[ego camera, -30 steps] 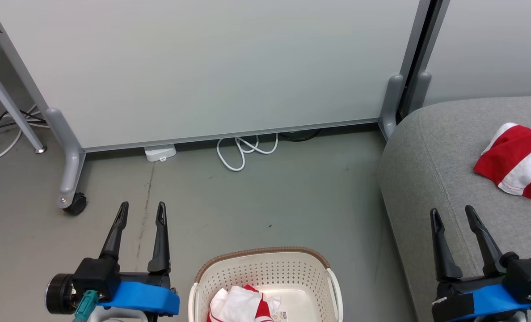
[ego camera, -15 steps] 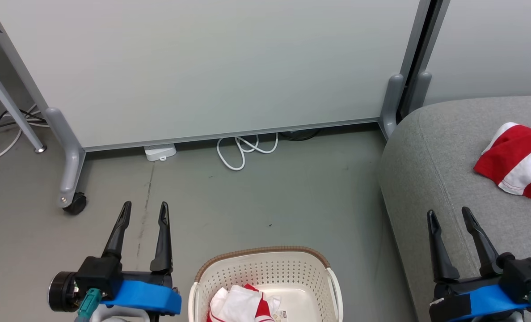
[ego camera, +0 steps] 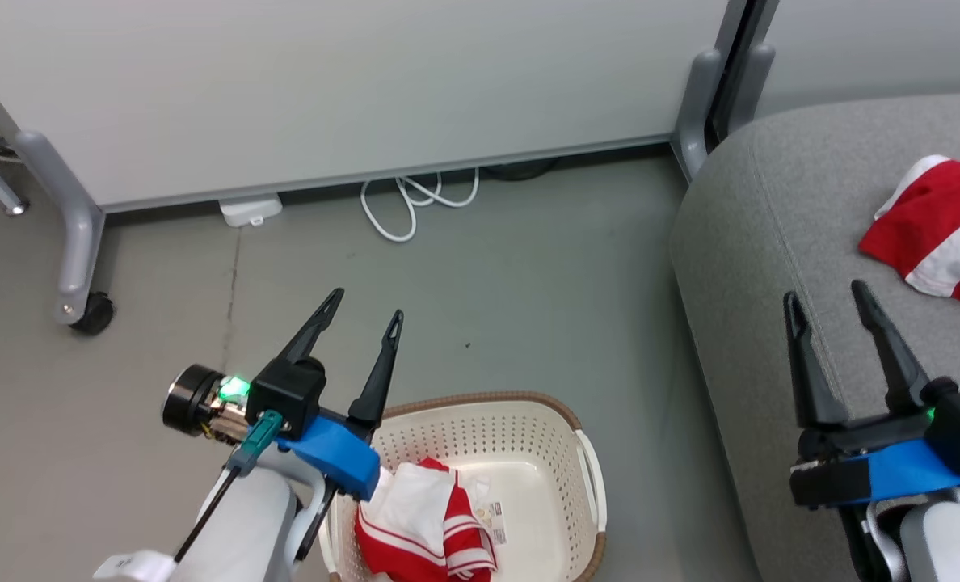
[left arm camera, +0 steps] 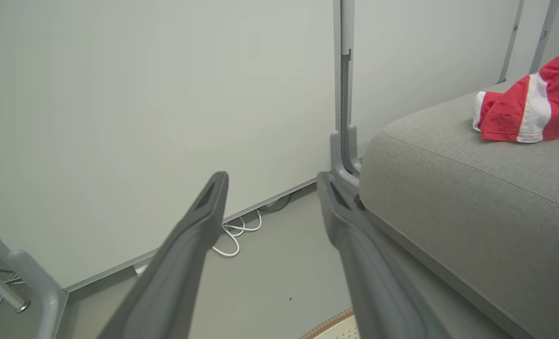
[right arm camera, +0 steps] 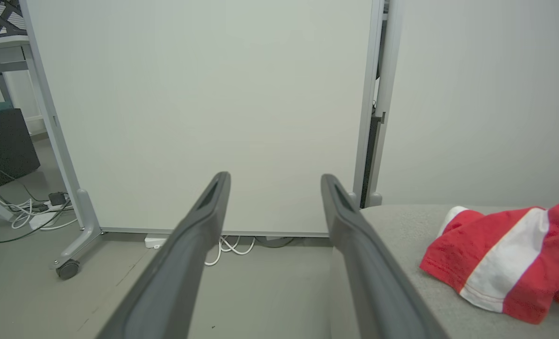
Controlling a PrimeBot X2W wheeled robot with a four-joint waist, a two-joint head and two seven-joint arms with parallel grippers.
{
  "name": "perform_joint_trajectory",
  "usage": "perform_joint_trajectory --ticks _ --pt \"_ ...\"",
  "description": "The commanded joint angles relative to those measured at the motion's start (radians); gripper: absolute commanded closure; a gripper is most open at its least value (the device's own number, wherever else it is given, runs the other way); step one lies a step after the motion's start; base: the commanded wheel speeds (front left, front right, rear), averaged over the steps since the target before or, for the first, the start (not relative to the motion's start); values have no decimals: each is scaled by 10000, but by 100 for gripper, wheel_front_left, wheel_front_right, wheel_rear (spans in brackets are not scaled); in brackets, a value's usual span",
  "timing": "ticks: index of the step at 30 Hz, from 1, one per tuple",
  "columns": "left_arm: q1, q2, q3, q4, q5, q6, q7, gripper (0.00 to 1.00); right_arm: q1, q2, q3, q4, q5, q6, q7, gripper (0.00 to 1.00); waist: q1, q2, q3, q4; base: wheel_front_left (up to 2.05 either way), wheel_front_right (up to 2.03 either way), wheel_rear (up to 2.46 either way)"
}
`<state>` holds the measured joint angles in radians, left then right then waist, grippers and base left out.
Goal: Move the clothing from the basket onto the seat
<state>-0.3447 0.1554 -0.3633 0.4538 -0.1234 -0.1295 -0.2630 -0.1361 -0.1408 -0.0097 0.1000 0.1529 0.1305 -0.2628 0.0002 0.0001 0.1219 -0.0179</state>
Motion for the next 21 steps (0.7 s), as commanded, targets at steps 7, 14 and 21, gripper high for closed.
perform_joint_trajectory --ticks 7,14,21 --pt "-1946 555 -2369 2170 -256 -2 -28 0 -1243 -531 67 -272 207 5 -31 0 -2 -1 1986 -693 0 0 0" --pt "-3281 778 -5164 4478 -536 -3 88 0 -2070 -665 194 -435 363 3 -31 0 -2 -1 3208 -1131 0 0 0" --pt "-4613 902 -7569 5915 -959 -4 544 0 -2806 -731 459 -641 453 3 -31 0 -2 -1 4529 -1489 0 0 0"
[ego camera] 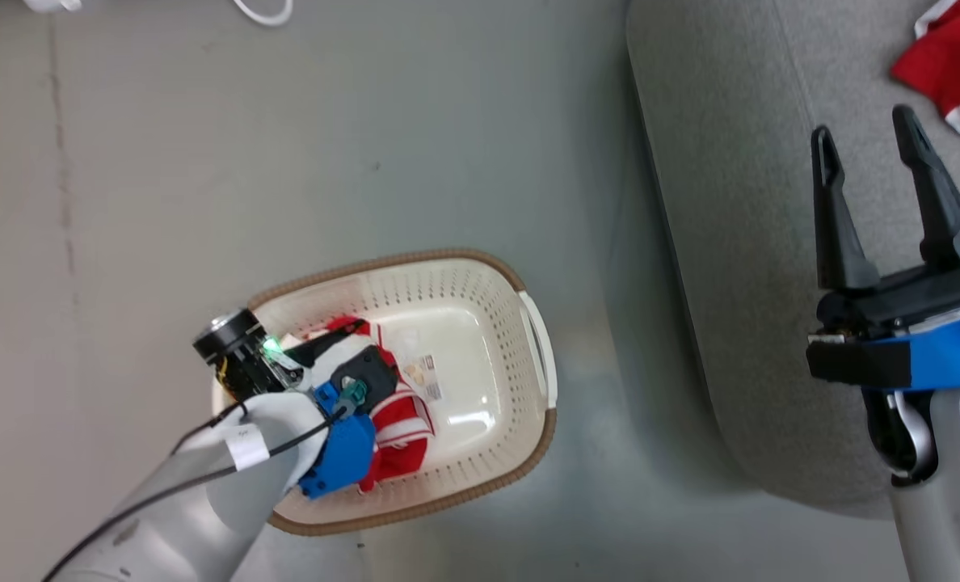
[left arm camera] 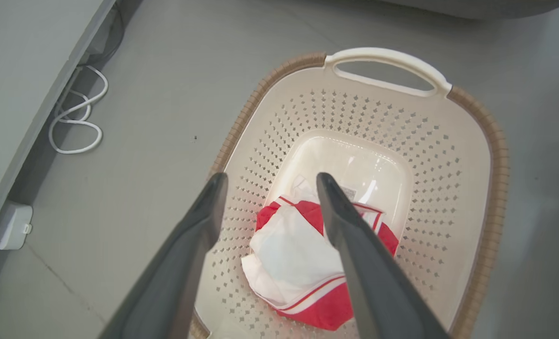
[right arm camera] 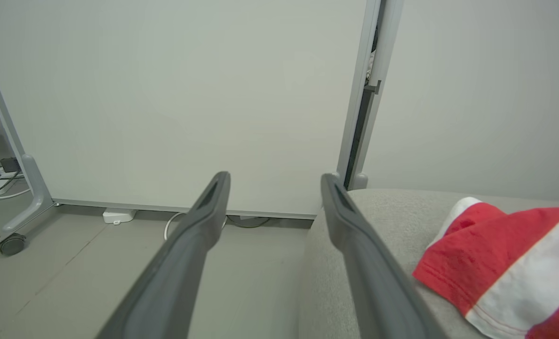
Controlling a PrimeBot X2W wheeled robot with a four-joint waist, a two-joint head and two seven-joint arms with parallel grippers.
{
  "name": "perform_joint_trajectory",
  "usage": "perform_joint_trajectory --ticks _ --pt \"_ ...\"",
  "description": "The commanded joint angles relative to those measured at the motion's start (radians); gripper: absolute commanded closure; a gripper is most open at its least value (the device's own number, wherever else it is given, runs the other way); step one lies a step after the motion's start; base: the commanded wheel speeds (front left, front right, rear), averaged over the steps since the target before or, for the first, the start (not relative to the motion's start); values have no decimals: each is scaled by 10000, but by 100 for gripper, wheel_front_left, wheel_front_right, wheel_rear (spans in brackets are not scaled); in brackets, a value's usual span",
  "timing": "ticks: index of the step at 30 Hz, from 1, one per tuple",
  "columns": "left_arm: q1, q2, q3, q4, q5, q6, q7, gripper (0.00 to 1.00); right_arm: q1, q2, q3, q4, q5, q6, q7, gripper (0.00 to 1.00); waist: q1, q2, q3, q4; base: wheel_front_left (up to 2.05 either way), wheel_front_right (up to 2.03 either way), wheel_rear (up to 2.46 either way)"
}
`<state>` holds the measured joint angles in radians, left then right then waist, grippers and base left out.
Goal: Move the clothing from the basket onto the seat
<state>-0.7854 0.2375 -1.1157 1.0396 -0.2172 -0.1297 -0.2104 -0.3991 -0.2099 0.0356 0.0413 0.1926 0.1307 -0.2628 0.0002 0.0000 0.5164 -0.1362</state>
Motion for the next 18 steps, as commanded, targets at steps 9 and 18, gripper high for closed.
perform_joint_trajectory --ticks 9,18 --pt "-926 297 -1648 822 -212 -3 1567 0 -900 -39 270 -300 124 1 -31 0 -2 0 1811 -795 0 0 0" --pt "-482 474 -1668 772 966 -1 2690 0 -1169 63 286 -406 197 3 -31 0 -2 0 2601 -1150 0 0 0"
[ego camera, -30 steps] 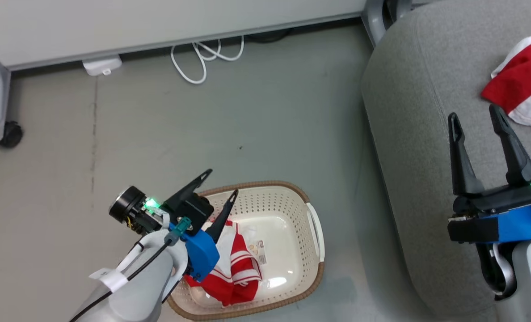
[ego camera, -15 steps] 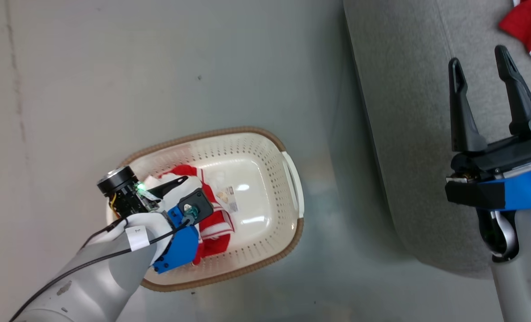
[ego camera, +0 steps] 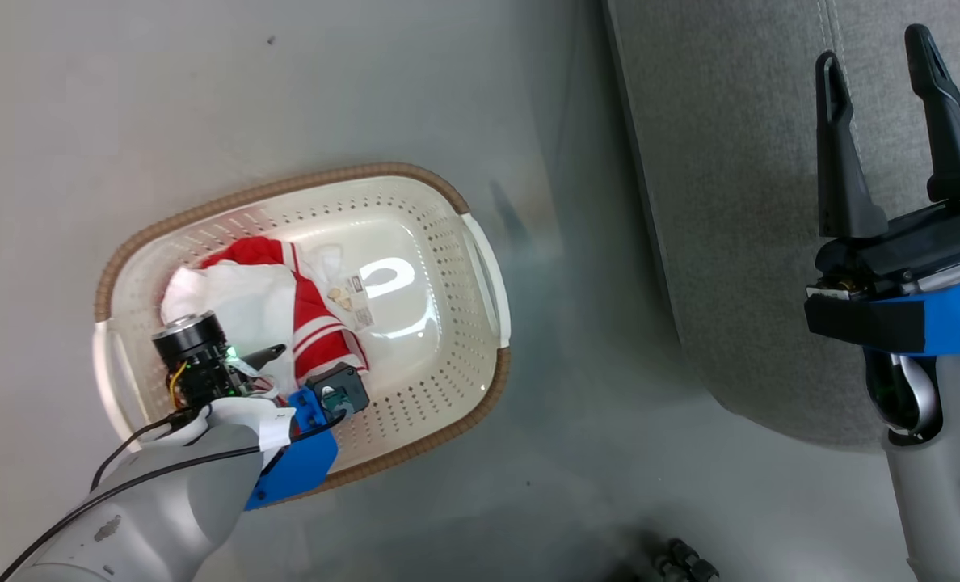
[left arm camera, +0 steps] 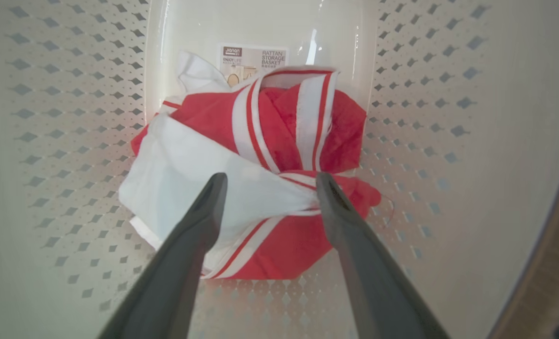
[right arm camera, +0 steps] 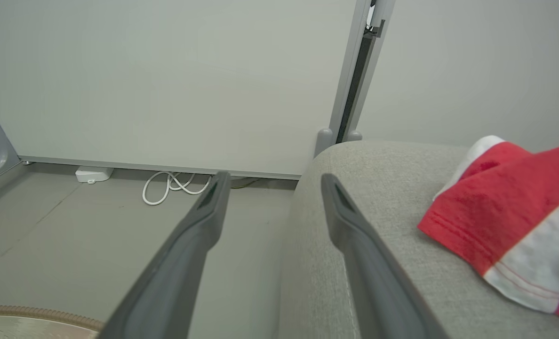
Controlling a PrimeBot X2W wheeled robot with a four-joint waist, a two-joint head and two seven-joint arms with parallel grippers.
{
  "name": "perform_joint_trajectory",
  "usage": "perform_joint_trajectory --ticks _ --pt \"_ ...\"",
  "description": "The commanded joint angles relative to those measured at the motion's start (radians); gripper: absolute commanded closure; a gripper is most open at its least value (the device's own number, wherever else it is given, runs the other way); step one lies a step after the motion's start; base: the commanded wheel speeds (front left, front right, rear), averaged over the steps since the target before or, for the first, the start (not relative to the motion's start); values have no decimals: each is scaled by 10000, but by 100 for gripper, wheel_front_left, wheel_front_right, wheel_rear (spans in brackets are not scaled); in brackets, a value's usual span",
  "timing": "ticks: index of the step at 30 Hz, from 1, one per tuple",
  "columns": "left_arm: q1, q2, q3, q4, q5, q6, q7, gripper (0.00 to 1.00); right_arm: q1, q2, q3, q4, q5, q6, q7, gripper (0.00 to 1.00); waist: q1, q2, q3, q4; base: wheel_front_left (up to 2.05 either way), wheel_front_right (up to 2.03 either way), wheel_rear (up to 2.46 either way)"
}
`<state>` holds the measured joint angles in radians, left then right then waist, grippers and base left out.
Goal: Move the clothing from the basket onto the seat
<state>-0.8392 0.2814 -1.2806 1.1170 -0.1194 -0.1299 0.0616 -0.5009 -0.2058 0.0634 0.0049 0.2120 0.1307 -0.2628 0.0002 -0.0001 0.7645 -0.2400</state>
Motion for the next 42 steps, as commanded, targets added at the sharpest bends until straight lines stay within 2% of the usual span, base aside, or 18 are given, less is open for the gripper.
perform_joint_trajectory --ticks 1,12,25,34,35,36,37,38,42 --pt "22 83 -19 20 -1 1 31 0 -173 31 -11 -51 15 1 -31 0 -2 1 215 -141 0 0 0" --pt "-1017 500 -21 358 -260 0 419 0 -200 175 -305 -310 40 1 -31 0 -2 1 1206 -280 0 0 0" --pt "-1840 301 -23 696 -744 0 850 0 -179 370 -449 -757 10 1 -31 0 -2 1 2189 -482 0 0 0" --pt "-1991 458 -24 918 -1141 -2 805 0 -123 510 -355 -1265 -76 1 -31 0 -2 1 2607 -697 0 0 0" --pt "-1991 473 -24 939 -1161 -2 791 8 -125 519 -335 -1332 -95 1 -31 0 -2 1 2635 -715 0 0 0" --pt "-1996 487 -24 959 -1158 -2 772 51 -129 536 -322 -1394 -96 1 -31 0 -2 1 2660 -727 0 0 0" --pt "-1993 488 -24 973 -1166 -2 746 62 -138 543 -321 -1455 -94 1 -31 0 -2 1 2678 -731 0 0 0" --pt "-1979 474 -24 982 -1170 -2 724 100 -144 550 -320 -1490 -95 1 -31 0 -2 1 2686 -727 0 0 0" --pt "-1994 305 -24 953 -1228 -2 496 100 -198 553 -313 -1448 -147 1 -31 0 -2 1 2563 -628 0 0 0"
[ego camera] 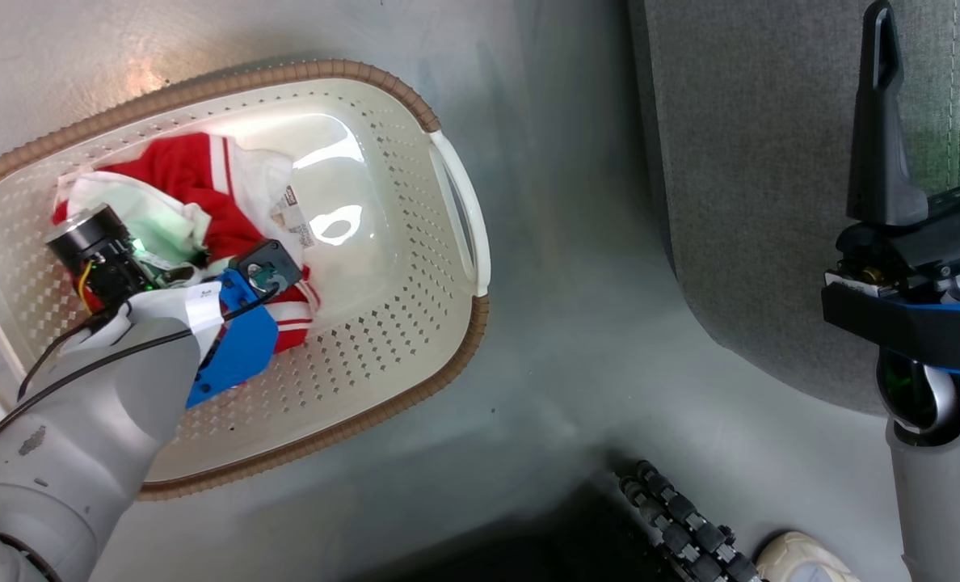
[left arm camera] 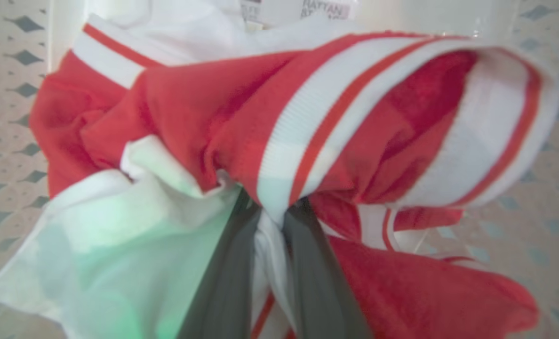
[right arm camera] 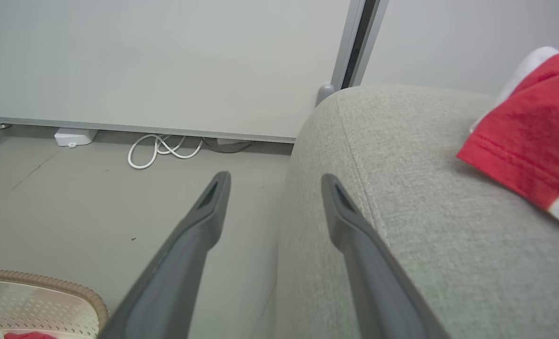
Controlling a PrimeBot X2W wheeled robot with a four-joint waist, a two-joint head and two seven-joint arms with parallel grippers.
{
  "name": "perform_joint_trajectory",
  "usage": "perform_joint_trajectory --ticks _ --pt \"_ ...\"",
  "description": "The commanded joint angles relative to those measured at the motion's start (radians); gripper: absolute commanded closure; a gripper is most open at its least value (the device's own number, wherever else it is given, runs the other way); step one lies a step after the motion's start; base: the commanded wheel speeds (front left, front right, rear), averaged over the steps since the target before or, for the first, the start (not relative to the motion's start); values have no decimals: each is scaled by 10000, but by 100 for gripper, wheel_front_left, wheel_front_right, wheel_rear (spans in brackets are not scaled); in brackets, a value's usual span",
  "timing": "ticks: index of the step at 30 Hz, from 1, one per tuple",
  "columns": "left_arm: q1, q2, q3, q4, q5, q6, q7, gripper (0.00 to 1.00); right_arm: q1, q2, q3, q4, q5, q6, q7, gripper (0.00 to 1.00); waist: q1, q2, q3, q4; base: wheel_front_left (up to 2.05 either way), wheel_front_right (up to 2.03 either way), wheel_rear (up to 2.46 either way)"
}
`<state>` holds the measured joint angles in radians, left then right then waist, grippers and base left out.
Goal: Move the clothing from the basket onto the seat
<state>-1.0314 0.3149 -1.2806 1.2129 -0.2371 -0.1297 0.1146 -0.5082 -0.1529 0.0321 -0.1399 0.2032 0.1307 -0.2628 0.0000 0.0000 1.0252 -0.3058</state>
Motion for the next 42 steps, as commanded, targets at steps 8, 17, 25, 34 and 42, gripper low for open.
perform_joint_trajectory --ticks 8,17,25,34,42 --pt "192 -578 -24 -198 -188 -4 -876 100 14 -18 -163 265 -72 1 -31 0 0 0 -875 403 0 0 0" --pt "488 -1265 -22 -123 -951 -2 -2074 100 365 -71 -275 757 -56 1 -31 0 0 0 -2386 930 0 0 0" --pt "807 -1652 106 -38 -1990 -2 -3208 100 1019 -121 -539 1213 -135 1 -31 0 0 0 -3991 1406 0 0 0" --pt "1249 -1778 459 -475 -2795 -2 -3762 100 1824 -177 -707 1682 -211 1 -31 0 0 0 -5531 1856 0 0 0" --pt "1821 -1370 1621 -2129 -3122 284 -3806 100 2501 -175 -817 1926 -273 1 -31 0 0 0 -6893 2171 0 0 0"
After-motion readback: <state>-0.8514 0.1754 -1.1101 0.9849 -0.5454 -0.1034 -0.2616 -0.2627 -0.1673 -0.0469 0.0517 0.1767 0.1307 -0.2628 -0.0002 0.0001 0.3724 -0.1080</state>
